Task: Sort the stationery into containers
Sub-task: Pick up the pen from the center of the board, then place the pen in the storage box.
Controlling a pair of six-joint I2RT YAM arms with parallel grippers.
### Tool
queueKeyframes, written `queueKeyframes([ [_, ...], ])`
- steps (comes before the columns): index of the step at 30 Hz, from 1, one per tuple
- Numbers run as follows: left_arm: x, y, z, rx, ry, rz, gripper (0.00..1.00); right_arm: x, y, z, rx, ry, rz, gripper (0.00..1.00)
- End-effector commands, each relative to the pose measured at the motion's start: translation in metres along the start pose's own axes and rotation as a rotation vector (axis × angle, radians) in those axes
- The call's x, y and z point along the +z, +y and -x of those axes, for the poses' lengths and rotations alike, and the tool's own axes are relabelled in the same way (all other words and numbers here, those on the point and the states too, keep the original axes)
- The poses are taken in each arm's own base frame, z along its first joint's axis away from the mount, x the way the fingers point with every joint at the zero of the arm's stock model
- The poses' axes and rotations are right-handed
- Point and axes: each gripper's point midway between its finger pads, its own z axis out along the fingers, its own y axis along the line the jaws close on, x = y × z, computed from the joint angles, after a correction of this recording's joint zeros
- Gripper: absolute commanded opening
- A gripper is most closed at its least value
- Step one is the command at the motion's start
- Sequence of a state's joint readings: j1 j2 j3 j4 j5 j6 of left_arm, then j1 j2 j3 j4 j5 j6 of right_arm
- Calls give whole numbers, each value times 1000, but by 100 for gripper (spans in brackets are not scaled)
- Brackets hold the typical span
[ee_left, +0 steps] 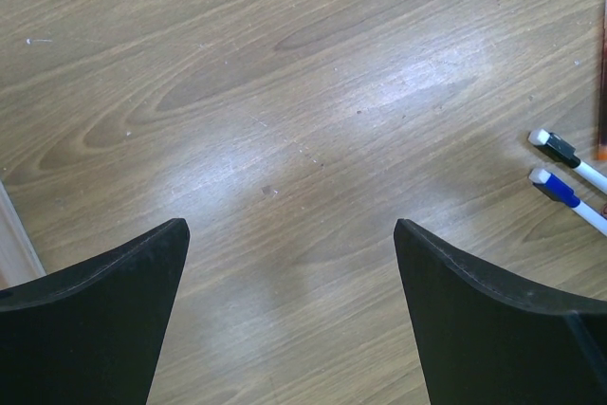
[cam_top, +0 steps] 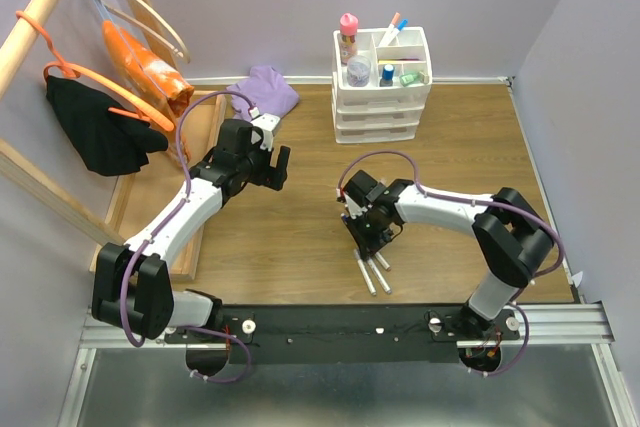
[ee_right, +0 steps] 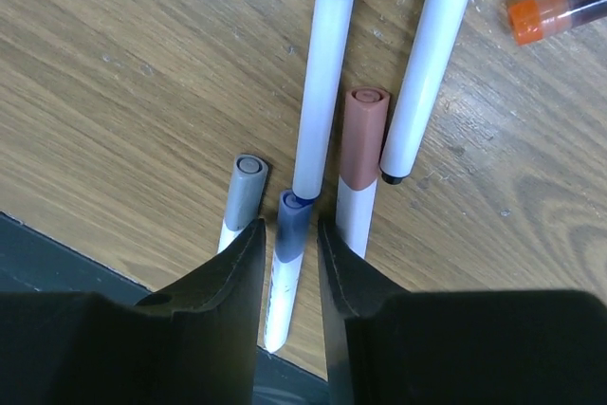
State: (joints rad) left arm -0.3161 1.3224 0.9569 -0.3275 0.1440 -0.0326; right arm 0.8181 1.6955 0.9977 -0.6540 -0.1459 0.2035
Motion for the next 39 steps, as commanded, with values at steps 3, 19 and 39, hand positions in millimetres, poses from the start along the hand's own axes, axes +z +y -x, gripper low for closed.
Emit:
queueKeyframes([
  [3,3,-2,2,-18,-12,-16,98,27,-19,-27,7,126,-113,26],
  [19,-4,0,26,-74,49,-86,96,-175,-38,166,-59,-497,-224,1],
  [39,-2,-6,14,12,136,-117,96,-419,-207,394,99,-1627,-368,1],
])
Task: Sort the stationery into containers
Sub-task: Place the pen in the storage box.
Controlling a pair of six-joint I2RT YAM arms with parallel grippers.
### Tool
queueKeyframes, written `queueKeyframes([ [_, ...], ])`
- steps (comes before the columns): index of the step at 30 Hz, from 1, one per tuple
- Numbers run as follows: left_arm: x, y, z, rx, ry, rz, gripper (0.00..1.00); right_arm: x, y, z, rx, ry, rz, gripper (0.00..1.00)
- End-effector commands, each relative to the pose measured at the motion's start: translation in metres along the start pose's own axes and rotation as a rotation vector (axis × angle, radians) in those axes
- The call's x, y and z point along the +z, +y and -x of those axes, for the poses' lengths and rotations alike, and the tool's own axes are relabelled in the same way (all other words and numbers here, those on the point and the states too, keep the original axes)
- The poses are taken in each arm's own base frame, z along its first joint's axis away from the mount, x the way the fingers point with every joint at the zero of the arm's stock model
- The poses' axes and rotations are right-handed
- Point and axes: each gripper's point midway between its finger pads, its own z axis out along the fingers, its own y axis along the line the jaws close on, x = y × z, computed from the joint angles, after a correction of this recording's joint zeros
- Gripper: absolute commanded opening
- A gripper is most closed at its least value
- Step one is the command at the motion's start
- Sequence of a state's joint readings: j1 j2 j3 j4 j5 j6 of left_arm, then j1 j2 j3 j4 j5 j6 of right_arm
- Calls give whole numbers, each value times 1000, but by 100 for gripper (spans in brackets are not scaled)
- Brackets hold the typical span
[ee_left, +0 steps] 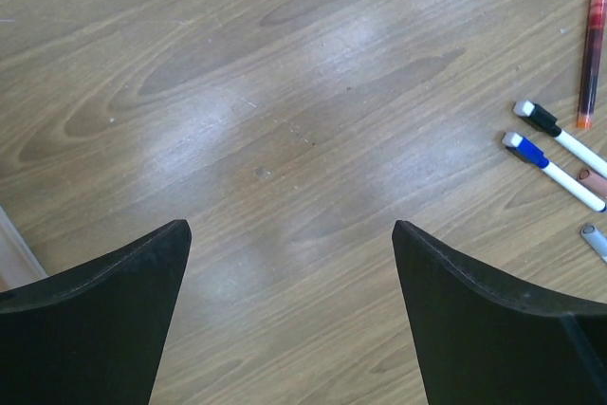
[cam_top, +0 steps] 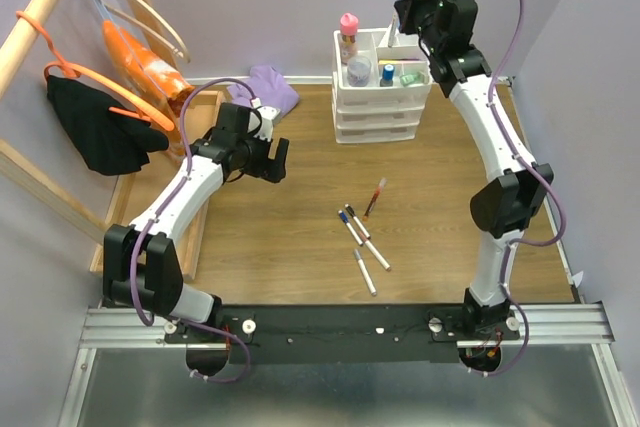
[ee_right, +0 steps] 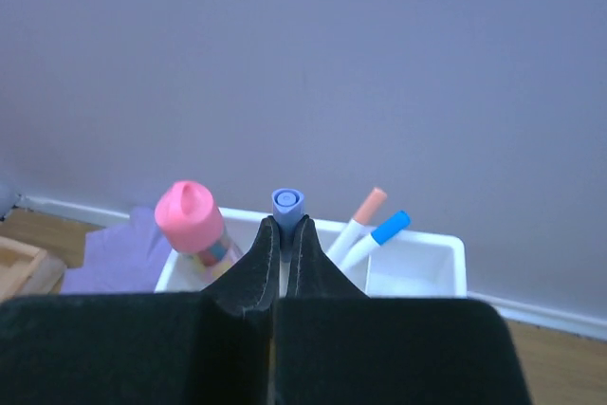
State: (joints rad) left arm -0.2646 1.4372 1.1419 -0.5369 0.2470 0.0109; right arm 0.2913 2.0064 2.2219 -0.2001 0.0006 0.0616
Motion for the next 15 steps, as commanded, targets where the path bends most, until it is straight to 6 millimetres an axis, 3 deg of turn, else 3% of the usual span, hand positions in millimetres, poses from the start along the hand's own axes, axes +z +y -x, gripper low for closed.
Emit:
queueKeyframes([
  [1,-2,-11,11,40,9,-47,96,24,4,25,29,-210,1,1],
  [2,-1,-11,10,44,15,-48,96,33,3,11,37,-197,-2,1],
  [6,1,-10,13,64,31,-37,96,50,-5,-1,62,-231,-20,1],
  [15,12,-8,17,79,51,-27,96,68,-13,-20,33,-229,-17,1],
])
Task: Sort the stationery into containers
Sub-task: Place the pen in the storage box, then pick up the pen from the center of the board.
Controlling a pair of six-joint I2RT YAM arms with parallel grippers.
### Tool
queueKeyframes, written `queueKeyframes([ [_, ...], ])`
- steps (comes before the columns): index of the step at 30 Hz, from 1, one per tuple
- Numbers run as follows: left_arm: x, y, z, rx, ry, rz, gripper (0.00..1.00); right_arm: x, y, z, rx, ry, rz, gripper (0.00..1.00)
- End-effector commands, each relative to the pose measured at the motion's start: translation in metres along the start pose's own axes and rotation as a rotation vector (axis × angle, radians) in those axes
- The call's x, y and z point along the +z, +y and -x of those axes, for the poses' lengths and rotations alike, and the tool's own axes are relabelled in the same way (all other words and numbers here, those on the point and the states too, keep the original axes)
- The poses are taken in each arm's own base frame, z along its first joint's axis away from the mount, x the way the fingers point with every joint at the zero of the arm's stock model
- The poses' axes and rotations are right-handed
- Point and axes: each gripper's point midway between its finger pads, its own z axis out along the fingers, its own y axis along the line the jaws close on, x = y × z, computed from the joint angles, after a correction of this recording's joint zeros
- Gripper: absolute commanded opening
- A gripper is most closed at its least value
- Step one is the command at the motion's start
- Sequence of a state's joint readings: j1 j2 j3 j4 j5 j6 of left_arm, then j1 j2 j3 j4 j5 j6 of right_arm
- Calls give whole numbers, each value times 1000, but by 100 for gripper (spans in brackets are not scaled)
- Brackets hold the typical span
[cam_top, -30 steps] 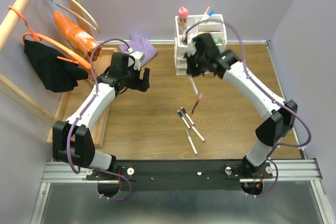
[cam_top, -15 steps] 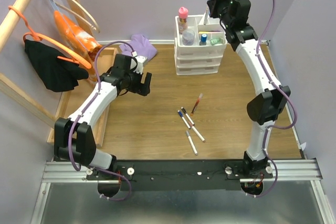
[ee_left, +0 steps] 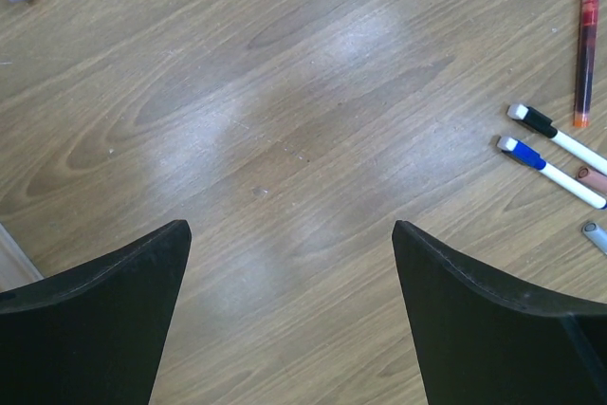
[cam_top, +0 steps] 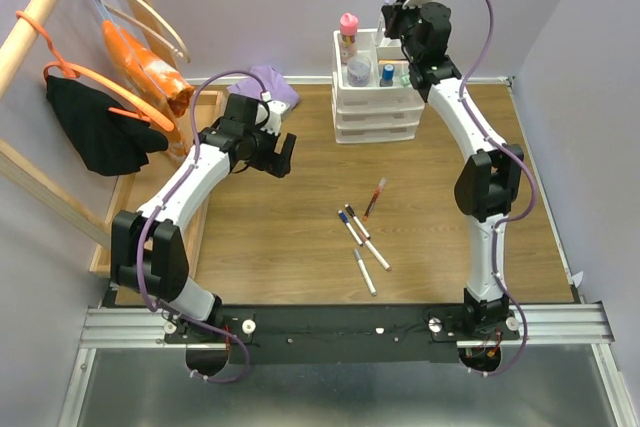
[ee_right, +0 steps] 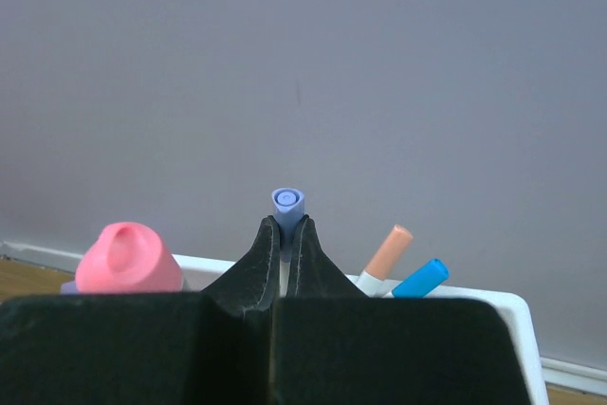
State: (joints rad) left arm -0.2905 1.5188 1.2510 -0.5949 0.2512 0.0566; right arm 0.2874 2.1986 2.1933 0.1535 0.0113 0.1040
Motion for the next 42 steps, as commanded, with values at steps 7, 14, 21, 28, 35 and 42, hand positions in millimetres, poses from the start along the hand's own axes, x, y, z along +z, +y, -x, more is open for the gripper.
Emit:
queueKeyframes([
  [7,11,1,15,25,14,0,96,7,-14,-4,-29,-30,-33,1],
  [14,15,-2,14,23,16,-11,96,4,-19,-31,-32,61,-49,1],
  [21,15,-7,12,29,11,-16,96,-3,-15,-32,-38,109,-31,35],
  [28,5,-13,21,54,-47,-11,97,-27,-3,25,-3,37,-8,47],
  [35,-11,-10,33,80,-138,43,97,-93,48,42,104,178,183,44],
  [42,-11,13,22,37,-157,183,98,-278,185,-109,8,848,661,45],
])
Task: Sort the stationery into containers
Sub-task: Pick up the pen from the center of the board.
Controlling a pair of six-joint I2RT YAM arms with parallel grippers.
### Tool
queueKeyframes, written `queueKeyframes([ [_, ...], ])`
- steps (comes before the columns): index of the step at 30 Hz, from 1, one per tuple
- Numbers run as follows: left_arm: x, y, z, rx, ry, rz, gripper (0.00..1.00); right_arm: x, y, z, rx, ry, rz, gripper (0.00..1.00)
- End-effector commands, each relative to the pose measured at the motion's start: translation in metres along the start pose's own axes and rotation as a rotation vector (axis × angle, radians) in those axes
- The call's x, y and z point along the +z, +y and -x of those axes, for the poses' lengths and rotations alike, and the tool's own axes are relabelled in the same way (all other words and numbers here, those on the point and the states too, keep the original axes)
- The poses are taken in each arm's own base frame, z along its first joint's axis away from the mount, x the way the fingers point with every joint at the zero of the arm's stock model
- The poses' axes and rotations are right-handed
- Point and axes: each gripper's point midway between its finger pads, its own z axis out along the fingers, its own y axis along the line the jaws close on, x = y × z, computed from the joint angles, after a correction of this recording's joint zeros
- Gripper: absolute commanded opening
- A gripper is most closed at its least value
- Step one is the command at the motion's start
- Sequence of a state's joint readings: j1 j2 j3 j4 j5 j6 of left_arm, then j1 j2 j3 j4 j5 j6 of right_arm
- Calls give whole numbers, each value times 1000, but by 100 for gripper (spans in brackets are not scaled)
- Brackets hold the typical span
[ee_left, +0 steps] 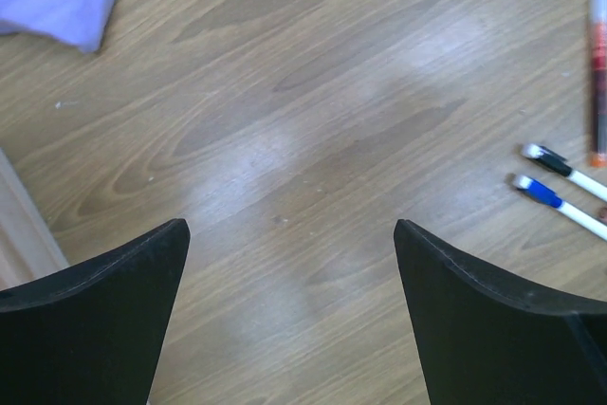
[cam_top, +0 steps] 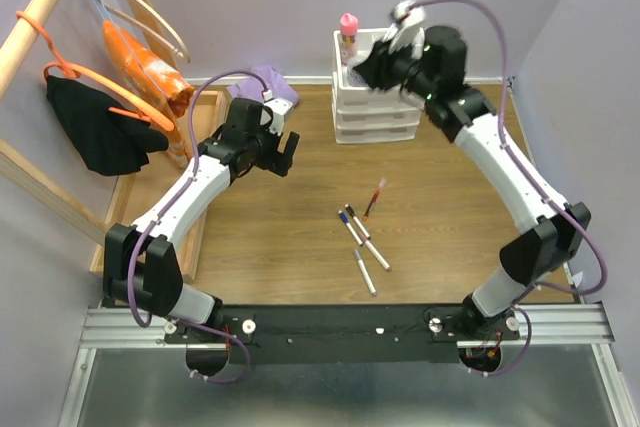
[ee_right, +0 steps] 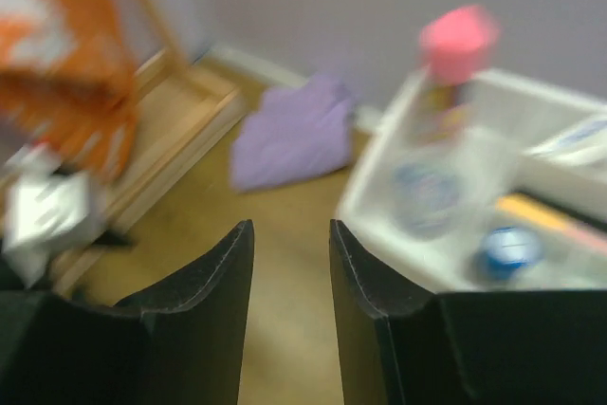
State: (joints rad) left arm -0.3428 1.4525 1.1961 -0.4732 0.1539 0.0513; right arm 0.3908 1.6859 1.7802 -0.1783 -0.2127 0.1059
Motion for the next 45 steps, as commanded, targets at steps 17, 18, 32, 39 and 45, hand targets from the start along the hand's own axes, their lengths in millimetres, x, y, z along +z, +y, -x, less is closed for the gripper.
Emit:
queueKeyframes([
  [17,-32,59,-17,-73,-45,258,99,-185,167,-355,-56,1181,124,63],
  [18,-34,60,-18,-80,-46,258,99,-194,169,-362,-55,1211,126,63],
  [32,-41,39,-36,-103,-39,171,99,-208,168,-389,-16,1275,56,61],
  [39,-40,38,-37,-104,-37,164,99,-207,131,-409,19,1312,-65,55],
  [45,-32,37,-38,-132,-37,155,99,-206,124,-422,21,1346,-52,48],
])
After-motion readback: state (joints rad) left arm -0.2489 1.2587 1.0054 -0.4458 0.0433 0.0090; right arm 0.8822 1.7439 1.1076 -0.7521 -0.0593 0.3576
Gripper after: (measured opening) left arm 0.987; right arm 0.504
